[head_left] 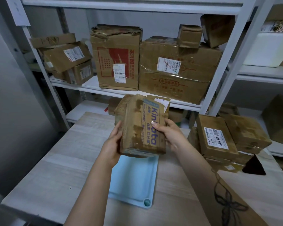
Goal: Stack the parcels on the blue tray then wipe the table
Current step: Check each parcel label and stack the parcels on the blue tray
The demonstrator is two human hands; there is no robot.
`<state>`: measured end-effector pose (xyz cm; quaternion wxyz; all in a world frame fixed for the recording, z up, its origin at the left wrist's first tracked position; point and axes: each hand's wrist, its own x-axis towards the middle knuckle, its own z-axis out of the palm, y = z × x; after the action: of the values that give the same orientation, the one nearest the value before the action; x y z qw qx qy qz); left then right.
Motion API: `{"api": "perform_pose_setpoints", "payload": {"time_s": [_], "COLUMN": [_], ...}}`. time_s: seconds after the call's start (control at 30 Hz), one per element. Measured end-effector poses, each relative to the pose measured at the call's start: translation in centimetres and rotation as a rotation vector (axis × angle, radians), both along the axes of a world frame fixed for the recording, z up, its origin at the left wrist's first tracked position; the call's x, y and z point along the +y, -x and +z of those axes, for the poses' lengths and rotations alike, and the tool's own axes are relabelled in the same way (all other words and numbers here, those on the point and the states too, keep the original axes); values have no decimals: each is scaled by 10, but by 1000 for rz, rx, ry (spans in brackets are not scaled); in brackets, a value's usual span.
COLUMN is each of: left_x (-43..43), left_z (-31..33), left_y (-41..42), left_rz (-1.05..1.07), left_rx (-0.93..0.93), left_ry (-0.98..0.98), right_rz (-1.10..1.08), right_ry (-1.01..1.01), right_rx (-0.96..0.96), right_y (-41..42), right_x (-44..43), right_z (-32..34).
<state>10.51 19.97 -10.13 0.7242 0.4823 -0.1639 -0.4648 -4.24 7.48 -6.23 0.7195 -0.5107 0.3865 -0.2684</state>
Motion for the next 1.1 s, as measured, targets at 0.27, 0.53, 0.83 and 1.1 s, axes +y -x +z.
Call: {"api": "perform_pose_setpoints", "payload": {"time_s": [0.27,0.53,0.83,1.1], "left_x": [1,0,0,-3], "left_z": [18,4,4,8], "left_y": [-13,-22,-30,-30], "left_rz": [-165,-229,-125,-56], "left_rx": [-299,-224,-21,182], "left_ry": [-180,-42,3,70], "right_rz": [-8,4,-35,89], "right_ry": [40,81,110,34], "right_rx": [29,70,19,17], "right_y": [-17,-22,-34,-46], "right_x": [8,9,6,6], "right_z": [2,5,5,11]}}
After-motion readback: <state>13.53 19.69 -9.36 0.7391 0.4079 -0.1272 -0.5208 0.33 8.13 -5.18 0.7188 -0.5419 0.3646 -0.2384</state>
